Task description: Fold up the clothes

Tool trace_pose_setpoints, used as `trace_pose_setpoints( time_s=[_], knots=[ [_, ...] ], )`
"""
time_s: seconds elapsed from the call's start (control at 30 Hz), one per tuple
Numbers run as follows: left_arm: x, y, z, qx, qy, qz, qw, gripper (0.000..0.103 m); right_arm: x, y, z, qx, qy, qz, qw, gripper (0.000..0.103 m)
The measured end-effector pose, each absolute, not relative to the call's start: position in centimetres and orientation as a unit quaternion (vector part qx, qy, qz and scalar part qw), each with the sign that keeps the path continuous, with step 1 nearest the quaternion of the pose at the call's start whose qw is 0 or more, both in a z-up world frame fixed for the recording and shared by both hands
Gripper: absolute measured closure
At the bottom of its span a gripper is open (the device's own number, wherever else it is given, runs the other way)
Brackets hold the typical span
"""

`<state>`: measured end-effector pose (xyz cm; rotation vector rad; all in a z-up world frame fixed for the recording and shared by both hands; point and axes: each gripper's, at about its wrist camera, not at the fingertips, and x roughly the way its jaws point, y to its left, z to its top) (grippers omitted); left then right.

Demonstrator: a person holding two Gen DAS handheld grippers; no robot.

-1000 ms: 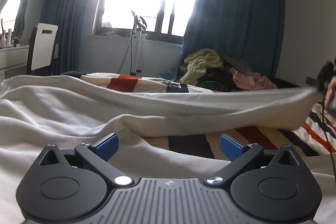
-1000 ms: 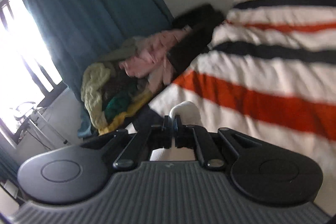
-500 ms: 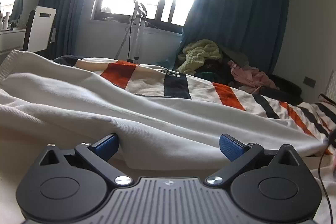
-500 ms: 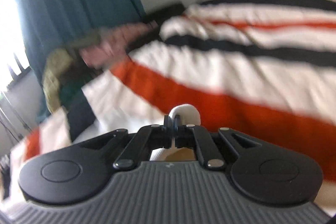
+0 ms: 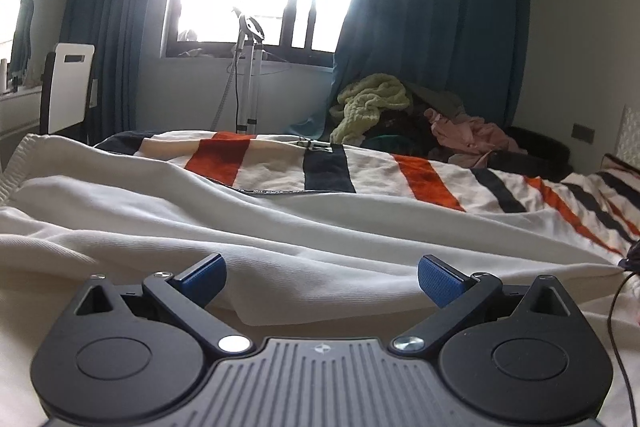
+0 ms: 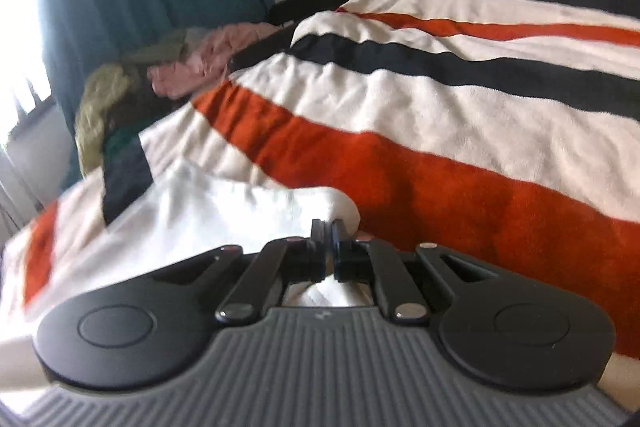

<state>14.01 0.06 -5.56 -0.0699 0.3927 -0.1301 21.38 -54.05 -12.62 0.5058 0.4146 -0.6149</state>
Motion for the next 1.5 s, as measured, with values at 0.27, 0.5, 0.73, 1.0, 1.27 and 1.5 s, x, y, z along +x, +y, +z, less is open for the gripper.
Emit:
trace_pose_setpoints(
  time_s=[0.27,0.5,0.73,1.0,1.27,1.5],
  knots=[
    [13.0,-0.1,-4.6,-0.037,0.189,-0.076,0.978,0.000,18.9,-50.1,-8.9,0.188,0.215,-0.294,0.912,0.024],
    [11.0,-0.4,-3.3,-0.030,0.175,-0.092,0.980,0.000,12.7,-41.5,-1.2,0.127,0.179,-0.177,0.959,0.020],
    [8.2,-0.2,-2.2,-0.022,0.162,-0.093,0.982,0.000,4.8,-34.7,2.1,0.138,0.161,-0.071,0.975,0.020],
    [6.7,1.4,-1.6,-0.030,0.177,-0.049,0.983,0.000,3.6,-33.1,0.7,0.125,0.186,-0.081,0.971,0.020],
    [6.6,5.3,-2.2,-0.062,0.247,0.025,0.967,0.000,3.7,-35.3,-0.6,0.162,0.214,-0.130,0.955,0.020],
    [6.4,12.6,-0.3,-0.125,0.266,0.159,0.943,0.000,3.3,-36.3,-0.9,0.186,0.215,-0.137,0.949,0.020]
  ],
)
